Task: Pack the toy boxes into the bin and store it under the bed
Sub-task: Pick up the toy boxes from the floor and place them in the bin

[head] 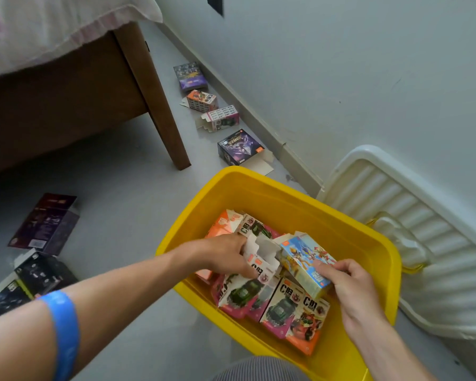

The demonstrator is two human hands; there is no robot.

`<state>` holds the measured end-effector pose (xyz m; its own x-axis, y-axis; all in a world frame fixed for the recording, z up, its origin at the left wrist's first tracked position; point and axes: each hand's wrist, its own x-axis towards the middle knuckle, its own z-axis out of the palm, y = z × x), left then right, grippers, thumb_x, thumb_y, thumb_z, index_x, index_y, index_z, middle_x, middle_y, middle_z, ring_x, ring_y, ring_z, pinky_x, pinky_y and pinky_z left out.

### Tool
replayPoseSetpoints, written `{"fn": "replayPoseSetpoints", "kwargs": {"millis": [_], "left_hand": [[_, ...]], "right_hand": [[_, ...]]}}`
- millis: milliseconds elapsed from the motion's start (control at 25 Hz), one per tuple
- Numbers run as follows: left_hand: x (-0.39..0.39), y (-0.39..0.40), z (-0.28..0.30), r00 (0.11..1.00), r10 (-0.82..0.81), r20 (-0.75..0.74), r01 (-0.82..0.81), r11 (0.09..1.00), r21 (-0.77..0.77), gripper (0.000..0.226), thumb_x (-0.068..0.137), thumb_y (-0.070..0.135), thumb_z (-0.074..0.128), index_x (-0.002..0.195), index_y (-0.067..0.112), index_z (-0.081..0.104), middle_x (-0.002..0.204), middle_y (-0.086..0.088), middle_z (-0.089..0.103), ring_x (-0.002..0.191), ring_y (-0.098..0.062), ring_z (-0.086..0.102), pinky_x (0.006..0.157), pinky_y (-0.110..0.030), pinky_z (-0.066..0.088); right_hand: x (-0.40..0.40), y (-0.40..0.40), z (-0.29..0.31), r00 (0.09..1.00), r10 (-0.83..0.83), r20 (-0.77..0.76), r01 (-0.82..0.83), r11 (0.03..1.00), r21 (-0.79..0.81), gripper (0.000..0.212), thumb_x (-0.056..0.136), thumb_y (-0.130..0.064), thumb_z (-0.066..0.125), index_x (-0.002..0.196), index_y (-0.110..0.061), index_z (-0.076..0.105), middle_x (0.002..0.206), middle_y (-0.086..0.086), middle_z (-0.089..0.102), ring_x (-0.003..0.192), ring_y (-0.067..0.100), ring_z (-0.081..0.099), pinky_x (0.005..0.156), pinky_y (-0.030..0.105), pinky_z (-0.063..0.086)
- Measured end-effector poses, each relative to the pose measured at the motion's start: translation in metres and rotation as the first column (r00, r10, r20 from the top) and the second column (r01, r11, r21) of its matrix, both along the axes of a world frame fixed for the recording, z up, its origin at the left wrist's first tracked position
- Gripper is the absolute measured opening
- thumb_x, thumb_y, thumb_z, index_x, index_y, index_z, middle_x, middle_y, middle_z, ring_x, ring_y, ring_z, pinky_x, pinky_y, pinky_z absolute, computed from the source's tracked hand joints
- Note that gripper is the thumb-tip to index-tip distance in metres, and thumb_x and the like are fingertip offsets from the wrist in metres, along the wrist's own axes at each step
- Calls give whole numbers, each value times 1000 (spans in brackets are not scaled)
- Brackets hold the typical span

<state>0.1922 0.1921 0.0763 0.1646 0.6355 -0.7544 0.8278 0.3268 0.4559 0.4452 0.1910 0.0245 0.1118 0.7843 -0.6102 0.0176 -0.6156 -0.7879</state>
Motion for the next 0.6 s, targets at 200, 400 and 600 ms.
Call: {"fn": "replayPoseSetpoints", "kwargs": {"millis": [200,400,600], "left_hand": [[4,-11,-30,961,-76,-267,142,961,238,25,100,31,51,107,8,53,93,-9,59,75,-20,57,68,-40,53],[-2,-25,-41,742,-254,-621,571,724,386,48,95,31,55,137,15,41,143,-16,37,116,-34,49,86,-45,50],[-14,-28,-43,752,-300,-587,529,806,266,82,89,66,52,152,23,23,151,-14,31,130,-34,39,93,-45,47]], "right_hand": [[-7,1,-3,1000,29,1,-29,999,17,54,75,-8,82,116,-29,55,97,0,69,72,15,72,51,25,51],[-25,7,3,984,134,121,-149,981,122,25,77,-16,82,91,-21,62,90,2,73,81,17,70,59,32,50],[-68,33,21,852,238,465,-458,769,446,28,82,-19,75,87,-34,52,97,-16,64,83,-2,65,50,20,52]]}}
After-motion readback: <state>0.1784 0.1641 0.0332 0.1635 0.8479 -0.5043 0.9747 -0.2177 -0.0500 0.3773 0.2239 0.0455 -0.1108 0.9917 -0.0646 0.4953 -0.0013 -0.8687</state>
